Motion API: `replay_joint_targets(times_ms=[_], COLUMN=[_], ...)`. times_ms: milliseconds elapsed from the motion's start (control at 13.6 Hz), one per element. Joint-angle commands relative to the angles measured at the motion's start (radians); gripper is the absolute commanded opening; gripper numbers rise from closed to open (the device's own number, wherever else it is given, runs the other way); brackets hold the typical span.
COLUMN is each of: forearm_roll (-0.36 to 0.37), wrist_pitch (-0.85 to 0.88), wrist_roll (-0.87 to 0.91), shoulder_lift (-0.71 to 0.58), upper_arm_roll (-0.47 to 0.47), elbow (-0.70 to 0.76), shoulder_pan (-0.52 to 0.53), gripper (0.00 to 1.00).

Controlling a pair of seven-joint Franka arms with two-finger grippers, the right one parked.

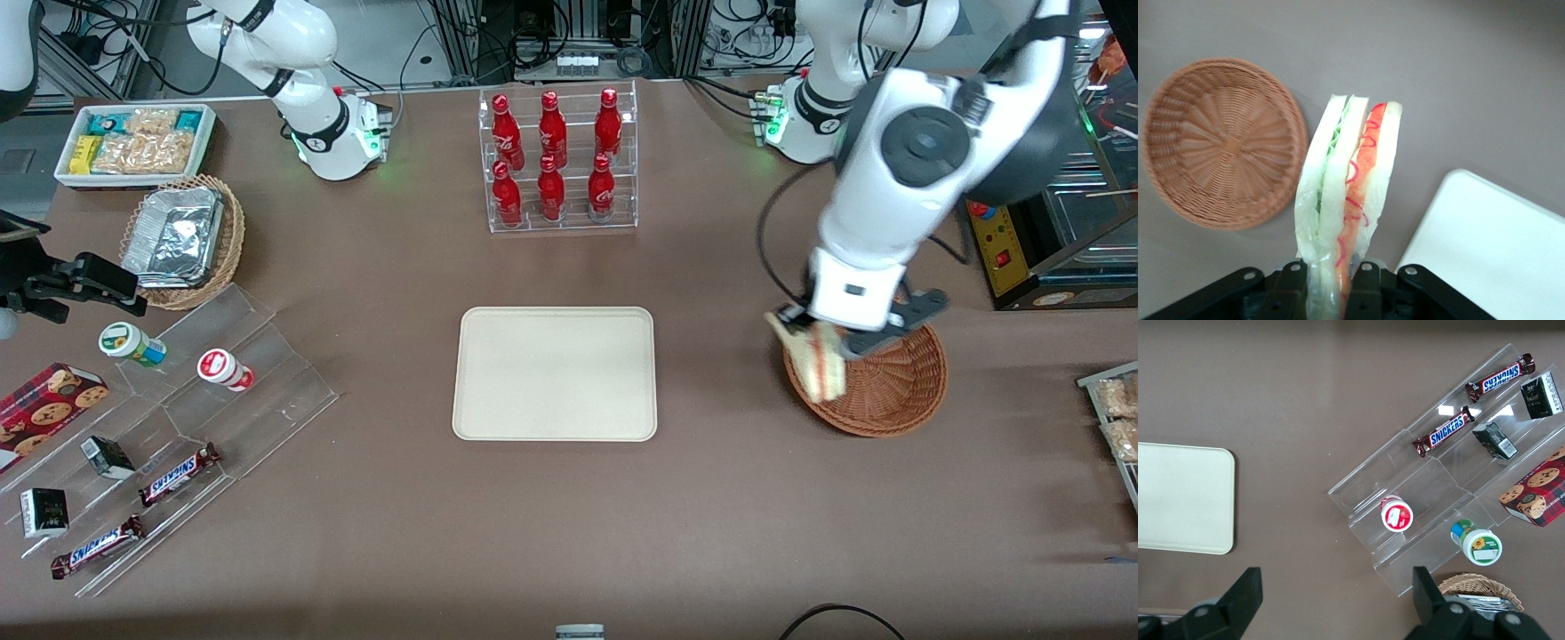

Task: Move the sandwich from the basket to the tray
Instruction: 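Lift the sandwich and carry it toward the cream tray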

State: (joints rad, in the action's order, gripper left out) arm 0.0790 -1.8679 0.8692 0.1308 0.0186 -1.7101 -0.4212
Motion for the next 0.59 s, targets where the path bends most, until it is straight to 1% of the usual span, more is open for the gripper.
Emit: replay_joint_targets(times_ms=[0,369,516], forearm_roll=[-0.019,-0.025,-0.013], wrist_pitch=[-0.002,-0.247,-0.316], wrist_roll=[-0.012,-0.009,0.0], shoulder_lift=[0.053,0.22,0.295], upper_arm_roll=[-0.011,-0.011,-0.013], elbow=[0.037,0.035,0.037], shoulder_pan=[-0.105,-0.192,-0.228], gripper=[0.1,0.12,0.12])
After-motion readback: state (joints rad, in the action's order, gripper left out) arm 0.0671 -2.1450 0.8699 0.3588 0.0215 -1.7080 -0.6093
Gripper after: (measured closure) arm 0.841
